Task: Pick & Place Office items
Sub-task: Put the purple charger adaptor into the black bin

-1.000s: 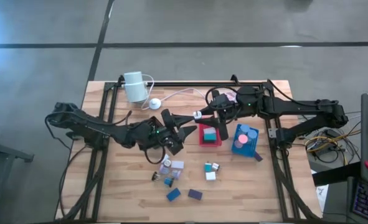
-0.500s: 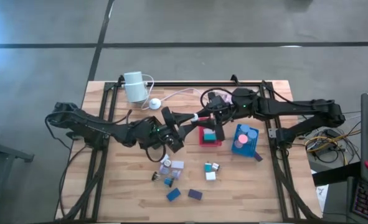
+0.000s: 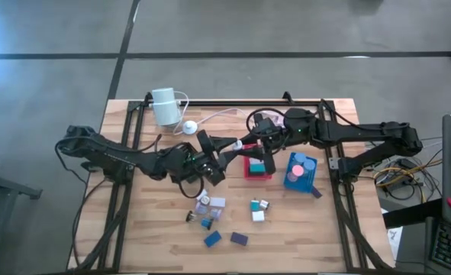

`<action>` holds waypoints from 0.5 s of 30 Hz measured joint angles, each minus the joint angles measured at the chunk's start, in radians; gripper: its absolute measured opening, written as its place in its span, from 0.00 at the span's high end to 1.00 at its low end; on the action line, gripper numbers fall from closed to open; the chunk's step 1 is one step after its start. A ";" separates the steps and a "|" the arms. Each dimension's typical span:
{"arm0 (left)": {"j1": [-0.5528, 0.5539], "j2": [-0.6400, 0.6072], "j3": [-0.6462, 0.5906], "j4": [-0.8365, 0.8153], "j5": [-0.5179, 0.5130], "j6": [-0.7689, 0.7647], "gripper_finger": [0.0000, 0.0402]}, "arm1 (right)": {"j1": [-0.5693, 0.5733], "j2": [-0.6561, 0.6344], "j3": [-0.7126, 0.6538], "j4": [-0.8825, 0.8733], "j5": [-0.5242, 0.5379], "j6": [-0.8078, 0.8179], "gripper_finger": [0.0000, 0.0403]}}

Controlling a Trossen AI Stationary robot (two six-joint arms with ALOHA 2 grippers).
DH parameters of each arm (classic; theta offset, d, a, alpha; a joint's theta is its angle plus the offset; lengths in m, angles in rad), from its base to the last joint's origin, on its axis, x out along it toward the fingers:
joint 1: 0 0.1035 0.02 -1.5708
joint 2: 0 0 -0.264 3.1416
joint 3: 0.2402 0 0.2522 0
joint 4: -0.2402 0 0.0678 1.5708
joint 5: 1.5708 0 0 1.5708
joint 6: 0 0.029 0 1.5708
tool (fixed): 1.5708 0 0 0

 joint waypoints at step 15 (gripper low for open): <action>-0.007 0.002 -0.001 0.023 -0.035 -0.009 0.36 | 0.000 -0.022 0.001 0.012 0.008 -0.011 0.68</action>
